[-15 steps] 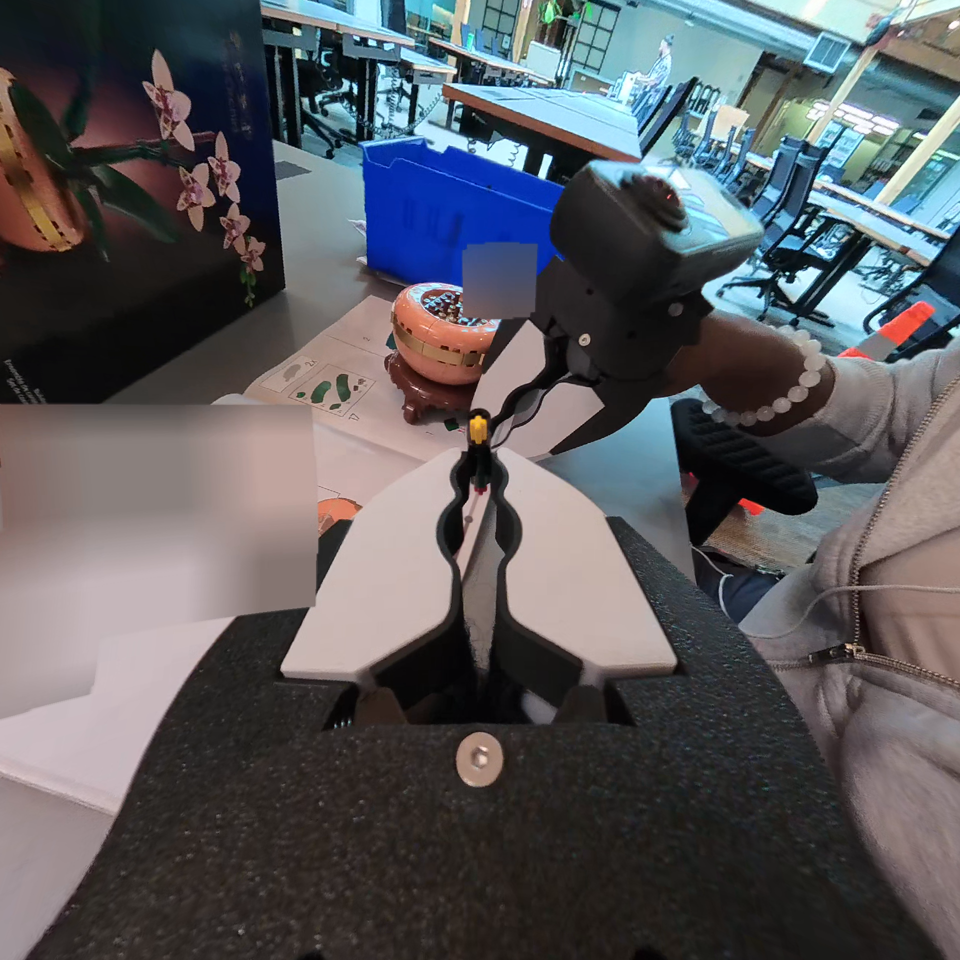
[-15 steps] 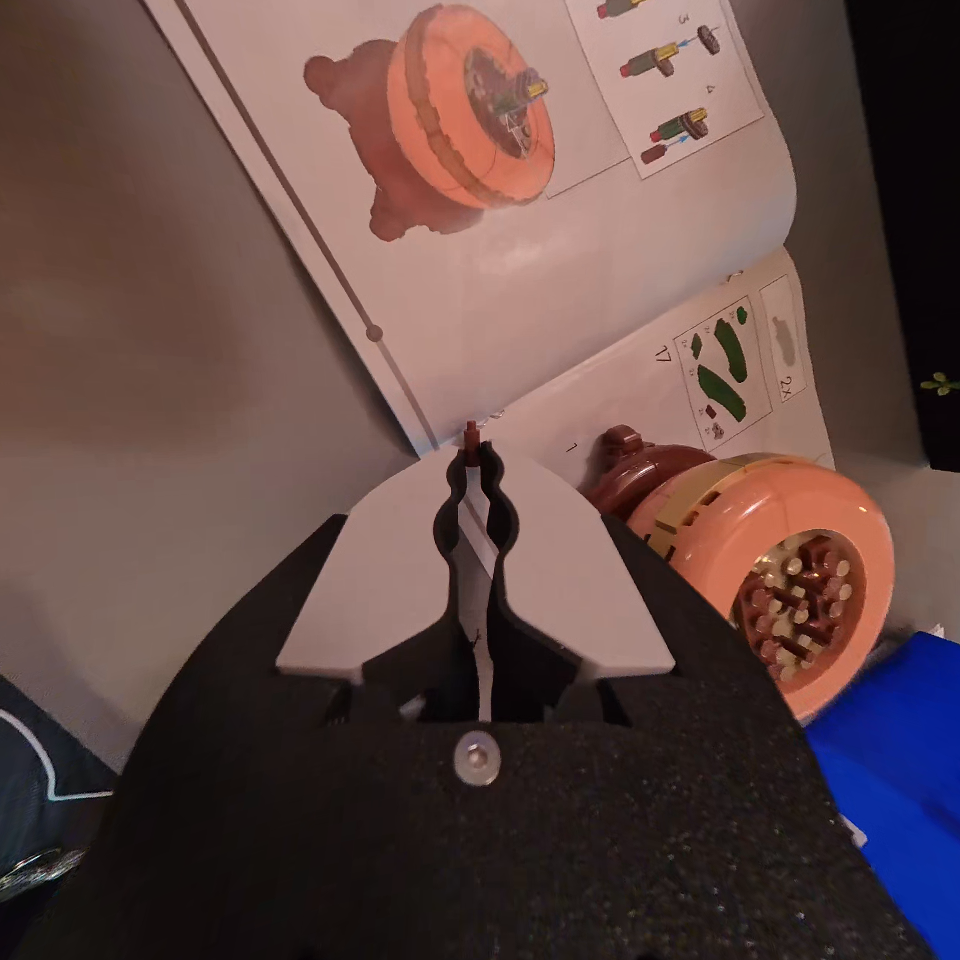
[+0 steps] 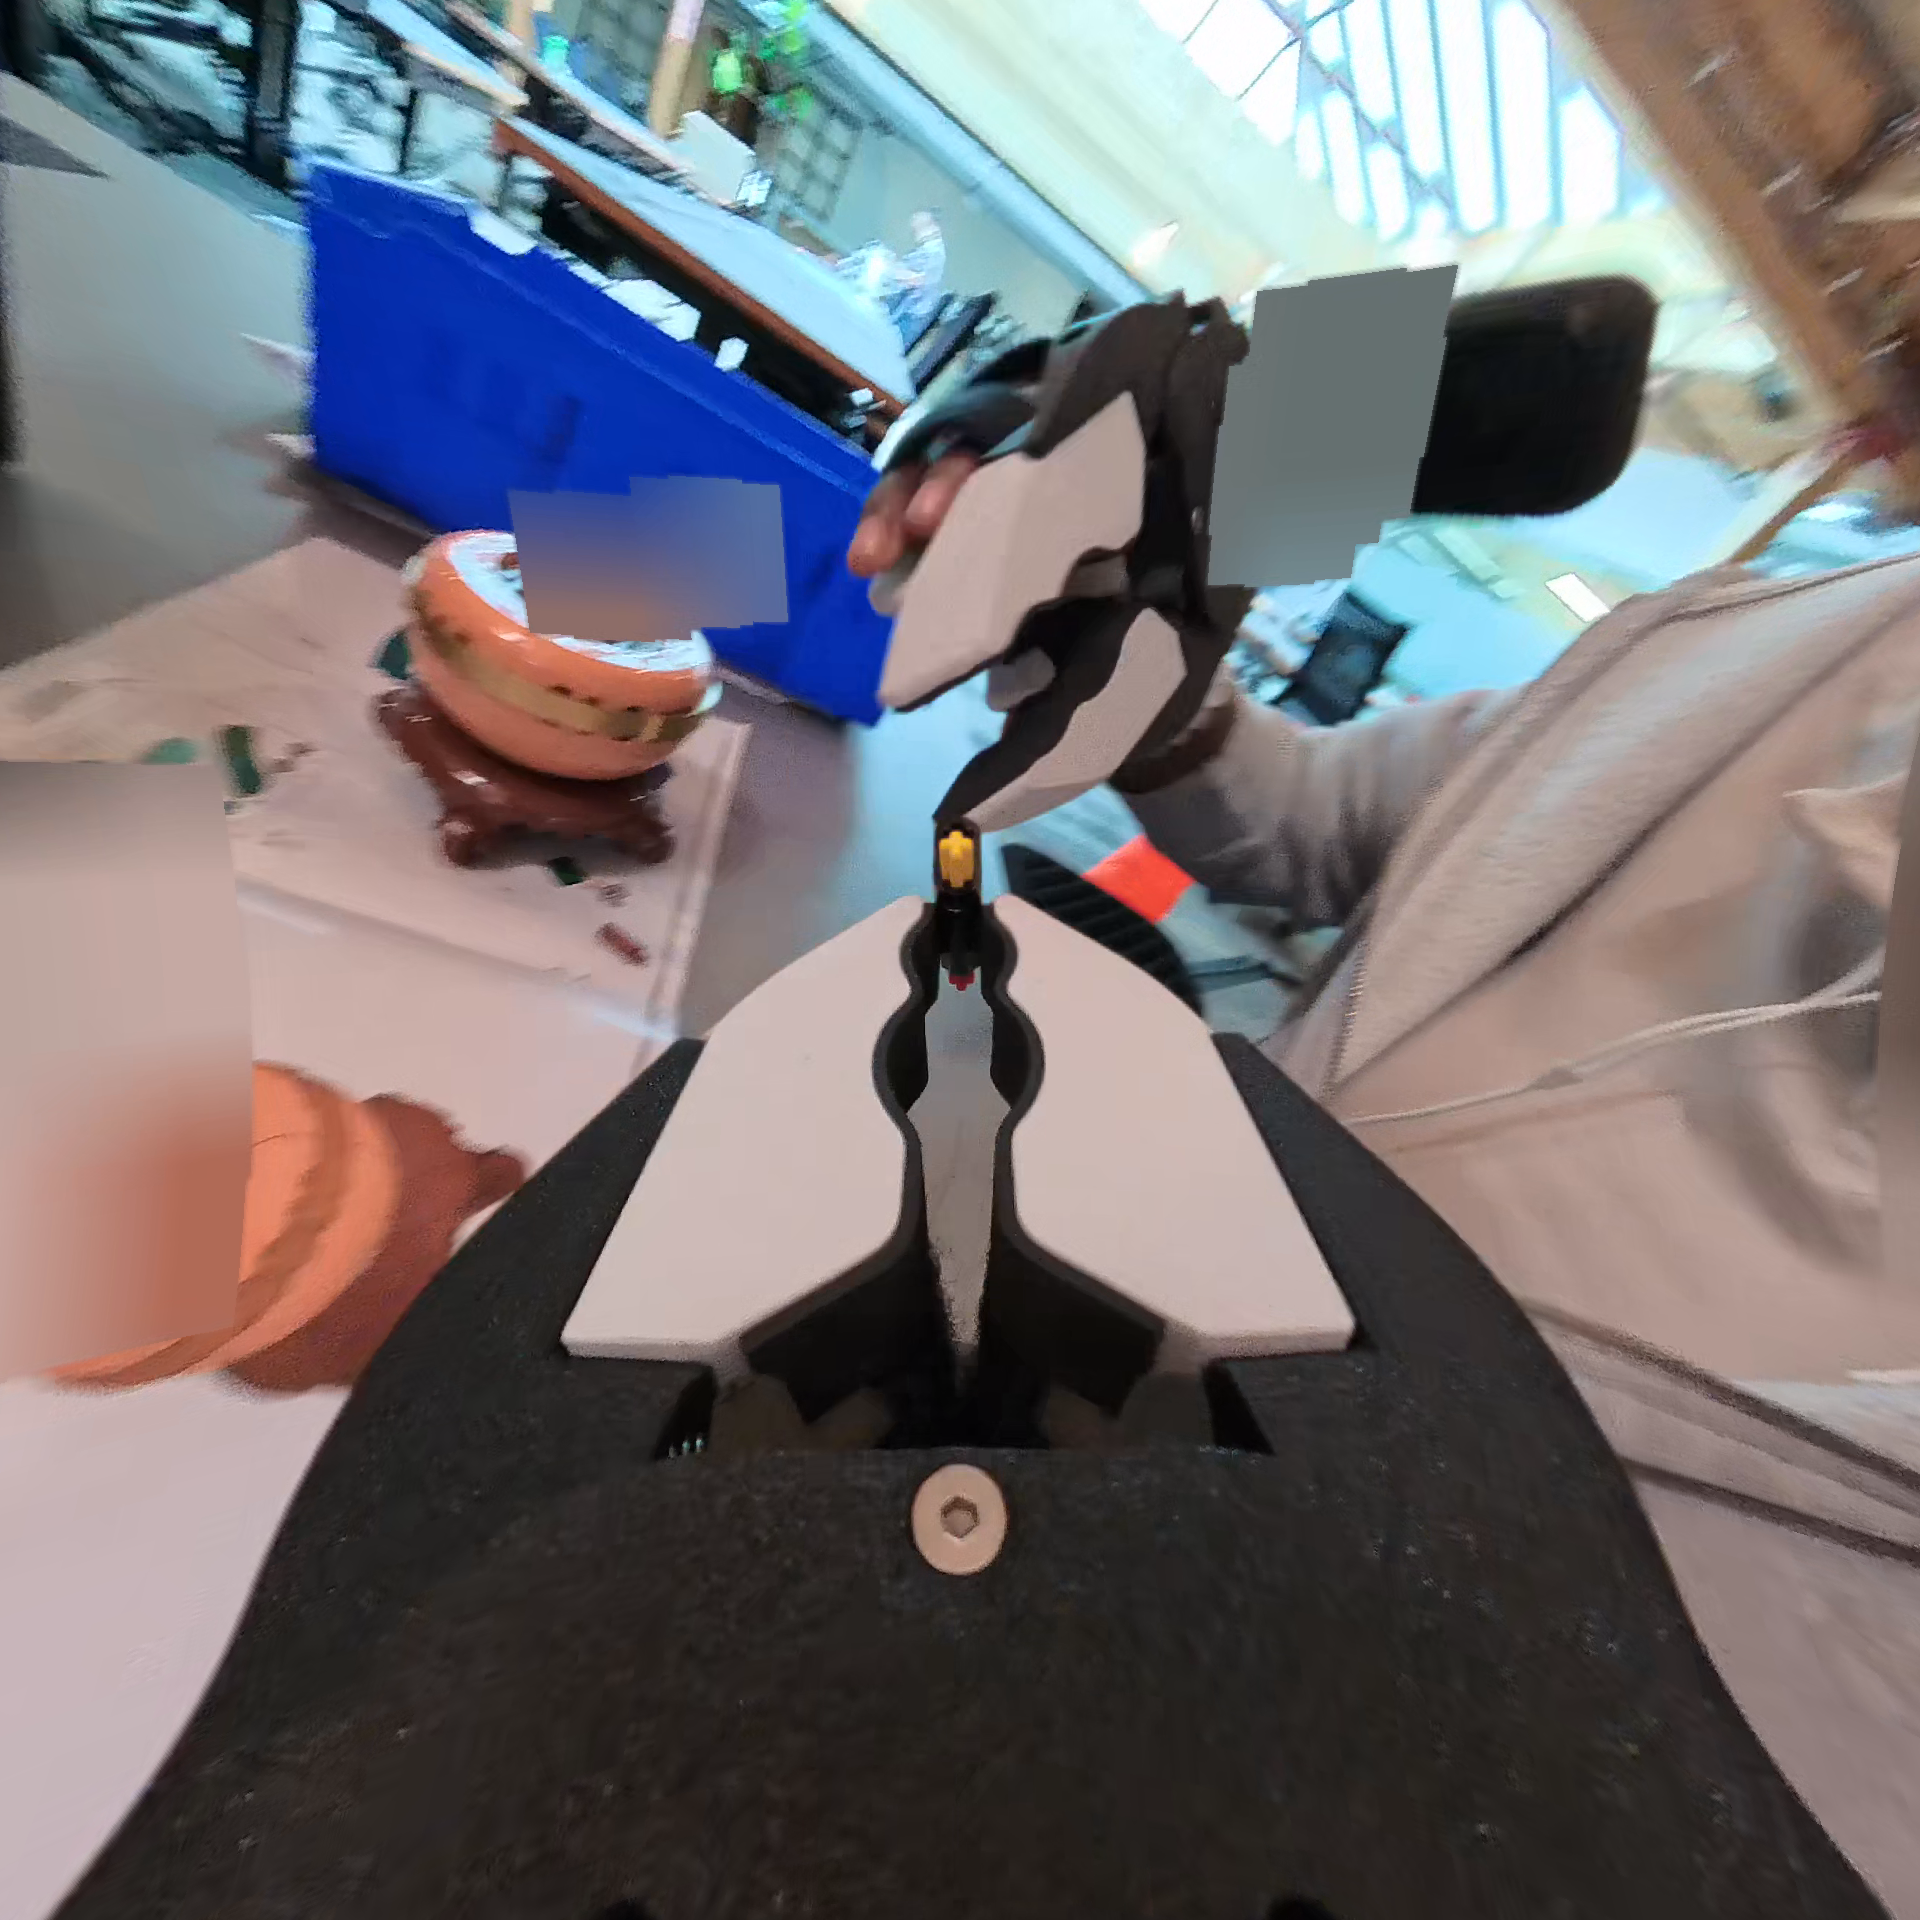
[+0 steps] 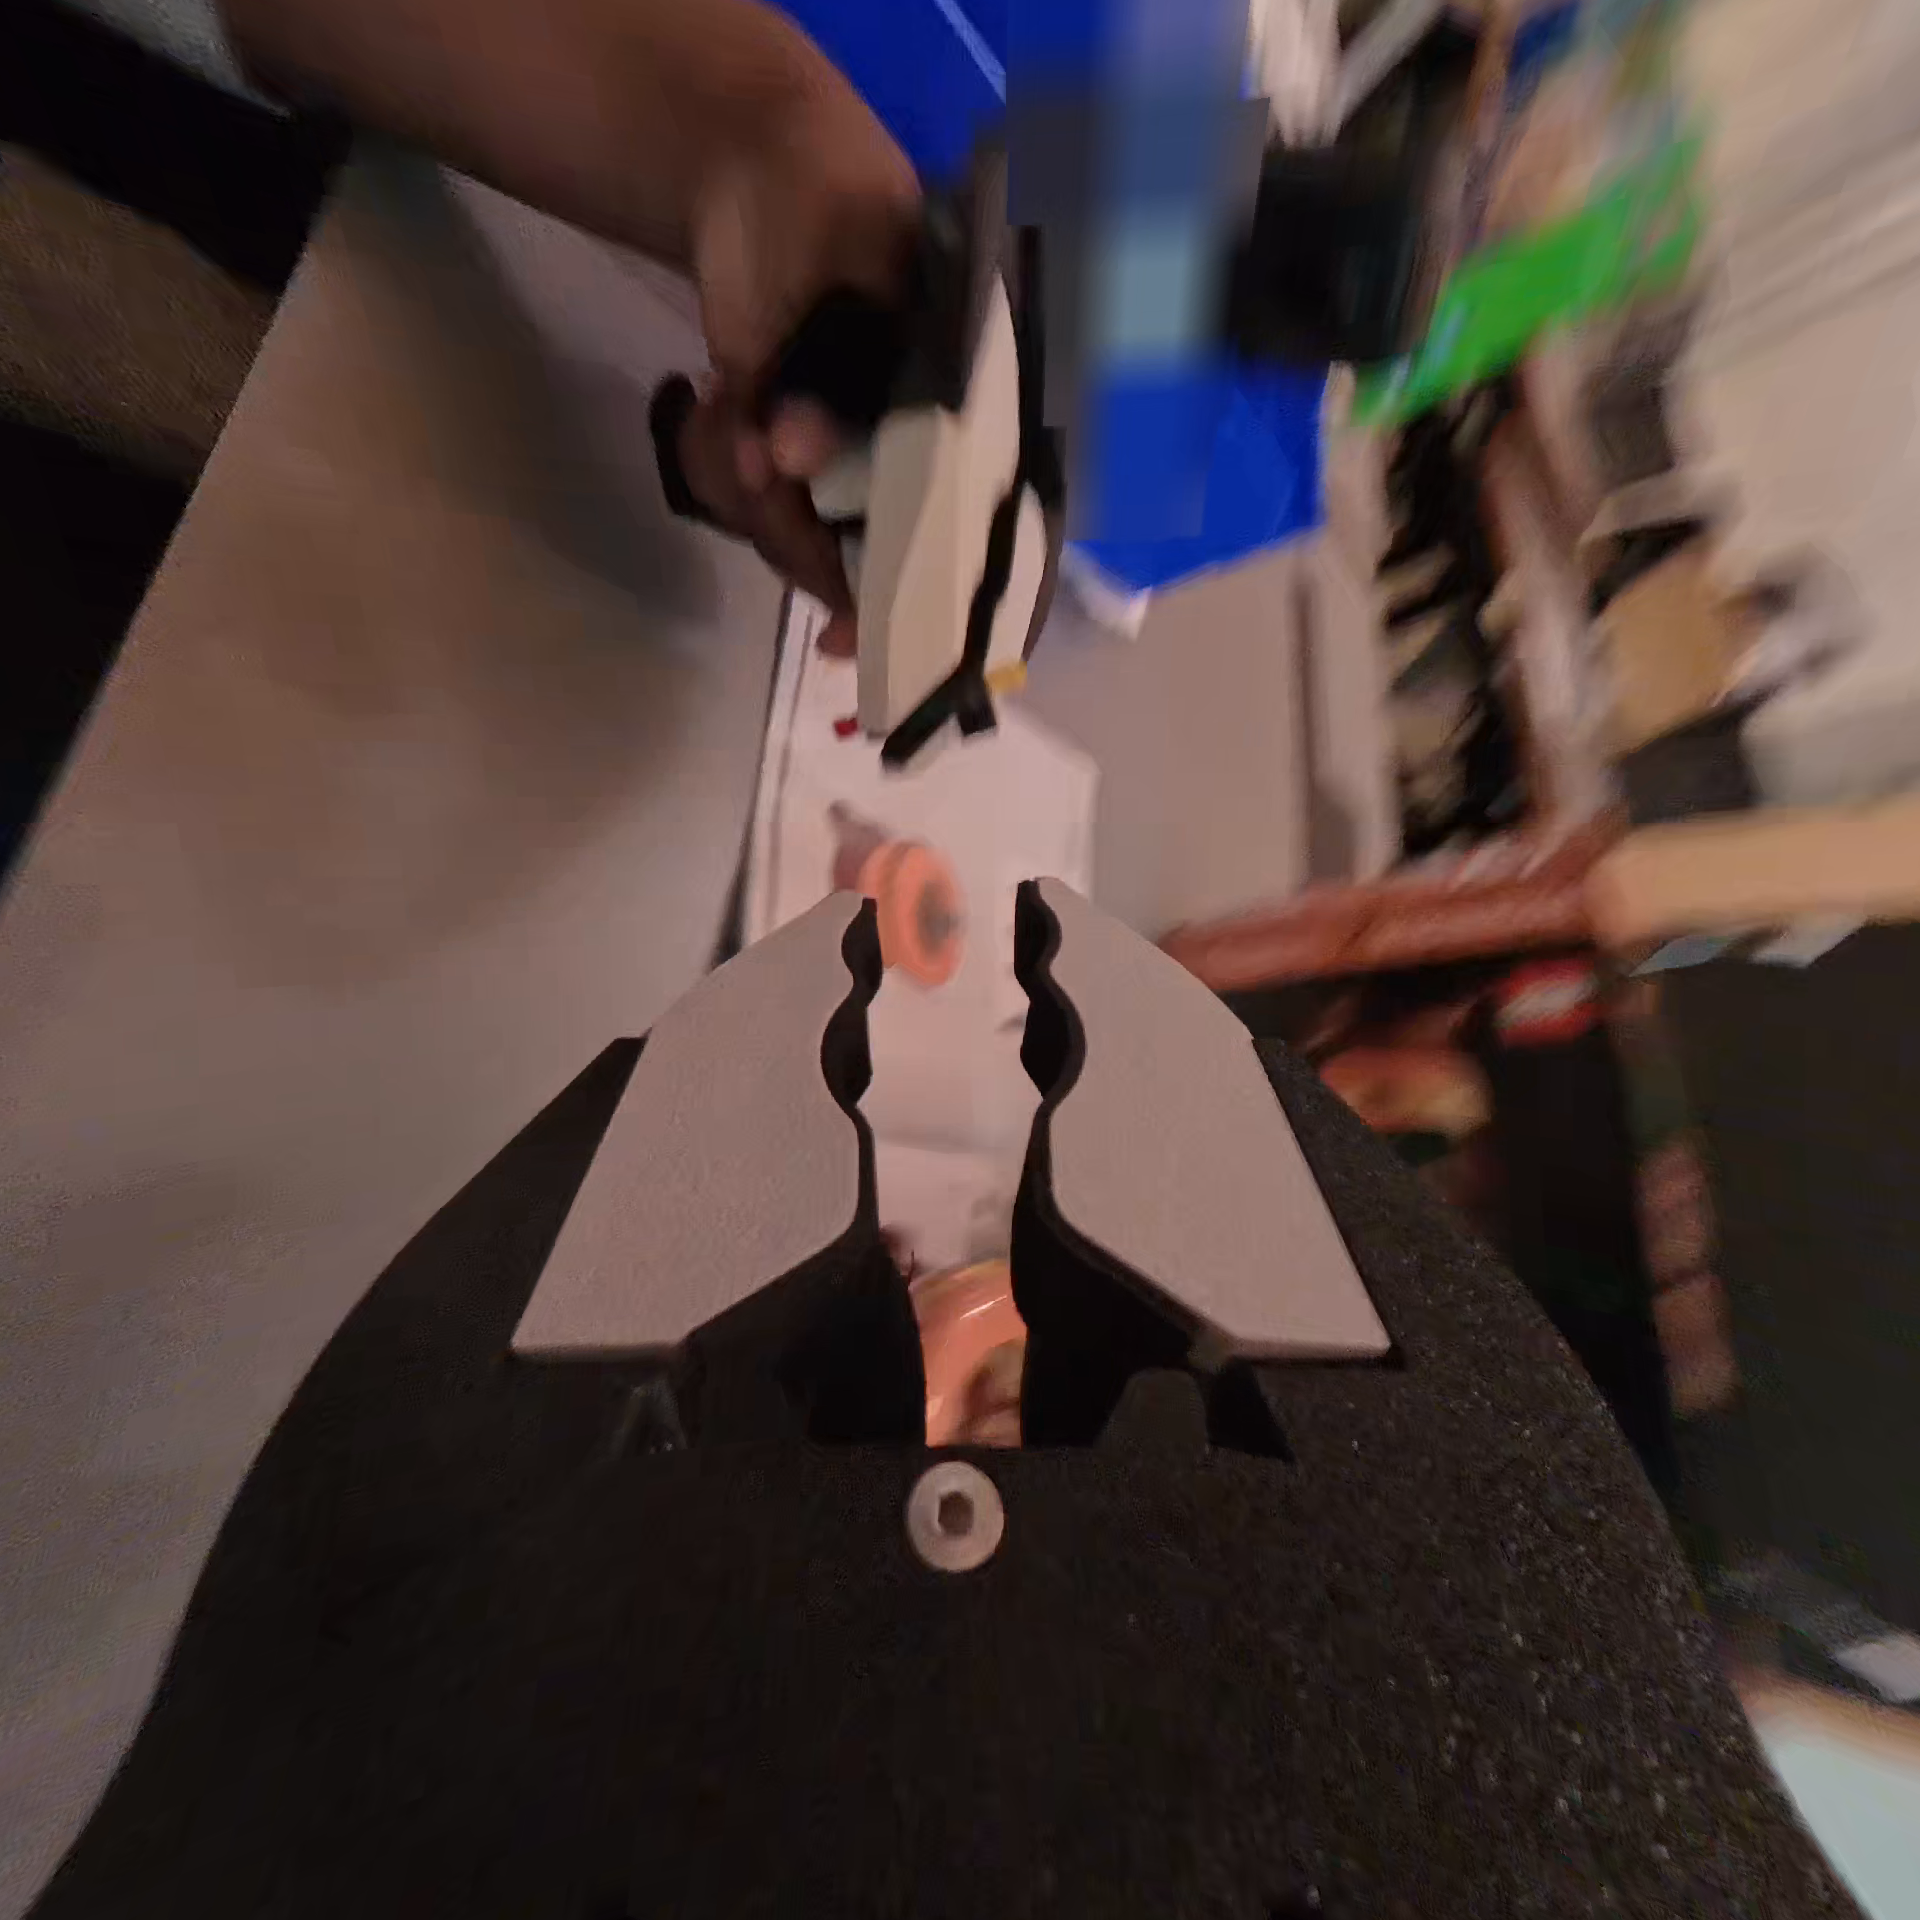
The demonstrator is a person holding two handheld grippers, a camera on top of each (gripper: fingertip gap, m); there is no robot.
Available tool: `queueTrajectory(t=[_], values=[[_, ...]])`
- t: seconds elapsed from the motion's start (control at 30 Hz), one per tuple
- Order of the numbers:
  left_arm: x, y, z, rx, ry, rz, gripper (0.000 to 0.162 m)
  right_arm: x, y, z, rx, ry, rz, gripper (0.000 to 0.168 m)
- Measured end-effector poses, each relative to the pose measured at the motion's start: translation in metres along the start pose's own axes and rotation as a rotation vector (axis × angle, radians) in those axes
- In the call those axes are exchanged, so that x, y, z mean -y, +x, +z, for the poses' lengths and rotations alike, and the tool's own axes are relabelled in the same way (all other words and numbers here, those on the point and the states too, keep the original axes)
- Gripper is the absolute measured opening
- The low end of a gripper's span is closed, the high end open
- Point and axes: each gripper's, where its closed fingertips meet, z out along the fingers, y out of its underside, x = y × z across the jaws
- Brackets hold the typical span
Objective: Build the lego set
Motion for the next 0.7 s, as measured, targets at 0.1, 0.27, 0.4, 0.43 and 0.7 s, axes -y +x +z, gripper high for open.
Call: queueTrajectory(t=[0.1, 0.27, 0.4, 0.43, 0.7], values=[[0.002, 0.016, 0.008, -0.125, 0.023, -0.056, 0.005, 0.016, 0.006, -0.003, -0.065, 0.007, -0.408, 0.025], [0.001, 0.03, 0.019, -0.226, 0.031, -0.086, 0.005, 0.038, 0.0, -0.001, -0.065, 0.048, -0.672, 0.027], [0.001, 0.036, 0.023, -0.281, 0.045, -0.105, 0.005, 0.045, -0.009, 0.002, -0.056, 0.026, -0.83, 0.022], [0.001, 0.036, 0.024, -0.287, 0.042, -0.105, 0.005, 0.045, -0.009, 0.003, -0.07, 0.01, -0.878, 0.021], [-0.005, 0.039, 0.027, -0.307, 0.007, -0.1, 0.009, 0.039, -0.008, 0.007, -0.079, -0.033, -0.788, 0.009]])
